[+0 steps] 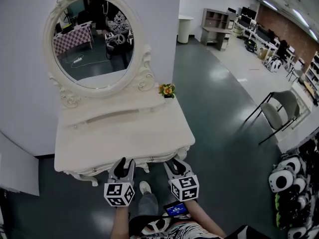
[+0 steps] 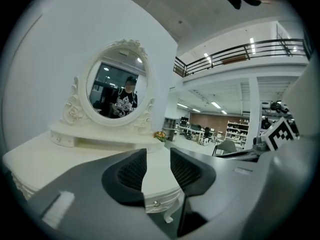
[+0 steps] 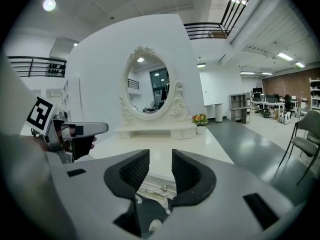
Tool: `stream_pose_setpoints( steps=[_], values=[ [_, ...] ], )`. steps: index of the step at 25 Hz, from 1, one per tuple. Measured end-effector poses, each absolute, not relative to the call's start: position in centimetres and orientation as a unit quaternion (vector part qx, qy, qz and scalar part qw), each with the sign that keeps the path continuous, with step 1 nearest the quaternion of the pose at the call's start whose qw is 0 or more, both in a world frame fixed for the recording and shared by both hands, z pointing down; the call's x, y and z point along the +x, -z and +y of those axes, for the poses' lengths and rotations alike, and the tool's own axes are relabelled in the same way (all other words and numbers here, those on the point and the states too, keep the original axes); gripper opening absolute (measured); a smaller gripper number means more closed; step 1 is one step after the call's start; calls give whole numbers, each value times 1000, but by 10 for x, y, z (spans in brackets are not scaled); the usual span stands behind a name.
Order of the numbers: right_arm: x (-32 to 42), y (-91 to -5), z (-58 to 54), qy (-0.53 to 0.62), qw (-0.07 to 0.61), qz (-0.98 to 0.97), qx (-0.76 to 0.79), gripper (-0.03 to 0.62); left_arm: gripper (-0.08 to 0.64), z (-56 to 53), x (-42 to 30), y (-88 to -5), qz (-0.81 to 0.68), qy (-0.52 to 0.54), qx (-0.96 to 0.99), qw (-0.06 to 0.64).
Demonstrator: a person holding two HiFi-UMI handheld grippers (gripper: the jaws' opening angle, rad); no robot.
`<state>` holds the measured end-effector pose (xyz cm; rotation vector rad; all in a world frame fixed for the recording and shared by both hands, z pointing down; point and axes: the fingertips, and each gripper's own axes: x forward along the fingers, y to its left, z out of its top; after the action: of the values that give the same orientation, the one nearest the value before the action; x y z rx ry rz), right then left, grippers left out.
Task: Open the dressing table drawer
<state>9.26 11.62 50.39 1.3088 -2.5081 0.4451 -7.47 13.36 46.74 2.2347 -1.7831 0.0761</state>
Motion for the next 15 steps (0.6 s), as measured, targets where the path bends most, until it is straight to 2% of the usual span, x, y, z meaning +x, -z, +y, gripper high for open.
stream_pose_setpoints(
  steps=[10,15],
  values=[
    [50,-525,-37,-154,170,-840,491,138,126,-28,-119,-497,-577,-40,799,164],
    [29,-542,-90,-160,184,-824,512,138,143,-79,-132,-528,-548,-71,817,166]
  ],
)
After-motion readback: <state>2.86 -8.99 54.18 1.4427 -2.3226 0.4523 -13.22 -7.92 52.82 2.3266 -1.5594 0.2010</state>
